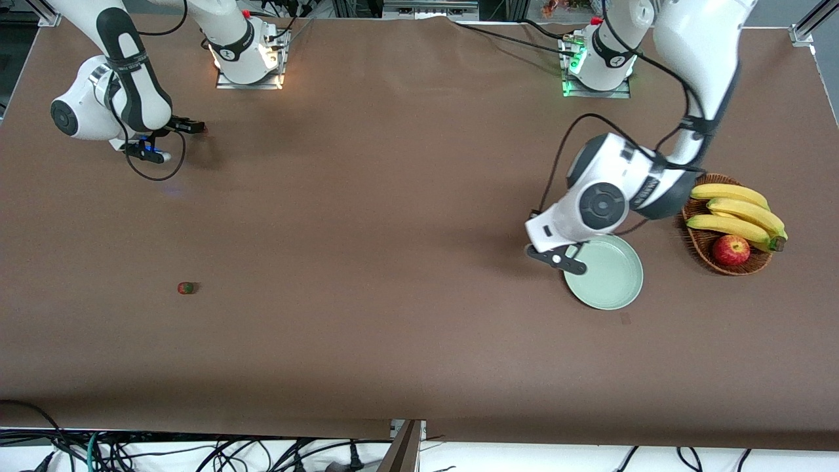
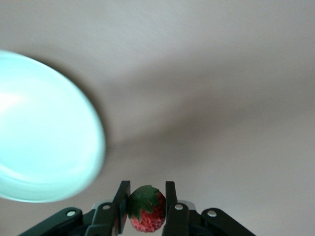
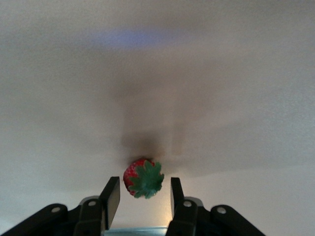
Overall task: Collect all strawberries into plate
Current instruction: 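Place the strawberry on the plate while the right gripper grasps another, then carry the second strawberry with the right gripper to mid-table, release it, then grasp the strawberry with the left gripper while the right gripper reaches another, then place the strawberry on the plate while the right gripper grasps another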
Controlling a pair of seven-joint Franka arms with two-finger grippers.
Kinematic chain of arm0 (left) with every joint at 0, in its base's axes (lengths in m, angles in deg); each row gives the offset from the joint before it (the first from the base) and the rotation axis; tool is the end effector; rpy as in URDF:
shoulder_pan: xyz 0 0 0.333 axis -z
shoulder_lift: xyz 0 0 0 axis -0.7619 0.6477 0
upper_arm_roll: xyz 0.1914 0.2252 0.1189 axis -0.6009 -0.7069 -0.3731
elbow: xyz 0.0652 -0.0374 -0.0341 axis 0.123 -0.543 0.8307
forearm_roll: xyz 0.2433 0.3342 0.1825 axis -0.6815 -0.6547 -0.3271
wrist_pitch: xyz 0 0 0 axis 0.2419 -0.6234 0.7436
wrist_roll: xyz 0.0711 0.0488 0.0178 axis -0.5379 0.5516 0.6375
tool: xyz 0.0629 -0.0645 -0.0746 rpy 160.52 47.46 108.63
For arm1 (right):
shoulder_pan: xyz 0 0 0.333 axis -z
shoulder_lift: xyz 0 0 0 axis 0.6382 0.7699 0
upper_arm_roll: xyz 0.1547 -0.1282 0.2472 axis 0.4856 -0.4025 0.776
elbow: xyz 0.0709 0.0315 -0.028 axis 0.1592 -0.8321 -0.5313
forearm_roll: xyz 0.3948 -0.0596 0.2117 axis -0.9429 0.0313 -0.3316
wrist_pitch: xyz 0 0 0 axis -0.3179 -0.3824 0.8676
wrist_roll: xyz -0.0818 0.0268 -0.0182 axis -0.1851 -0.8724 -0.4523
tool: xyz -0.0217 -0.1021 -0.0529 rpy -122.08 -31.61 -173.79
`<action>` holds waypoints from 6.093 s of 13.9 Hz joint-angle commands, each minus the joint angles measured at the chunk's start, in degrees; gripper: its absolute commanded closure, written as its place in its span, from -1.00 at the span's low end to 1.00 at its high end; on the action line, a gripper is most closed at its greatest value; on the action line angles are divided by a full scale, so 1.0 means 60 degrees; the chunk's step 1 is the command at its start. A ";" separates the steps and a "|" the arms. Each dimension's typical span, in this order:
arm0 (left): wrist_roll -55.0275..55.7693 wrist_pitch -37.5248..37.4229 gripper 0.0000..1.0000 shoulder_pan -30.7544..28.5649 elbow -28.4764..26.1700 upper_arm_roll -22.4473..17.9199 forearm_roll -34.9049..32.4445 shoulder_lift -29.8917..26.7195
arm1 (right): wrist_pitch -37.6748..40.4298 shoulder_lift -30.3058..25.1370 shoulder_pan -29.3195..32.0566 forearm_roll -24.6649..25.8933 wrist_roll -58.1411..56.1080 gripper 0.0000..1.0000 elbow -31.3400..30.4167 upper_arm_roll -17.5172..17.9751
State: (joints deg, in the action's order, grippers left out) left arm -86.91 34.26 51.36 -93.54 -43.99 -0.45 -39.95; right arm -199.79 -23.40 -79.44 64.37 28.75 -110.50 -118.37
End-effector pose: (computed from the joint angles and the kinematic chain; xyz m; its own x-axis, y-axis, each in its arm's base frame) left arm 0.6441 -0.2238 0.2484 0.8888 -0.3960 -0.2309 -0.4045 -0.9145 0.0113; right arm 0.3134 -0.1649 0.1005 0.8119 -0.2205 -0.5405 -0.2872 -0.9570 -0.0410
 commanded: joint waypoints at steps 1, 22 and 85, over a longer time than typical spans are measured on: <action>-0.1918 -0.0169 0.84 -0.0593 0.0275 0.0035 -0.0966 0.0159 | -0.0178 -0.0245 0.0229 -0.0061 -0.0180 0.49 -0.0237 -0.0030; -0.4699 -0.1481 -1.00 -0.2090 0.1239 0.0284 0.0285 -0.0235 | 0.3733 0.3163 -0.1968 -0.2520 0.6974 0.82 1.1402 0.3994; -0.3797 0.0575 0.90 -0.2425 0.0026 0.0695 -0.1542 0.1065 | -0.1926 0.6008 -0.1101 -0.3372 0.9921 0.87 1.3943 0.8212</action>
State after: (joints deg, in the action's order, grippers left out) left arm -106.21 36.12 38.71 -93.48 -40.79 -8.22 -35.94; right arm -203.48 10.02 -84.50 44.35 80.16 -28.48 -73.92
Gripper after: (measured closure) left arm 0.692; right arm 0.661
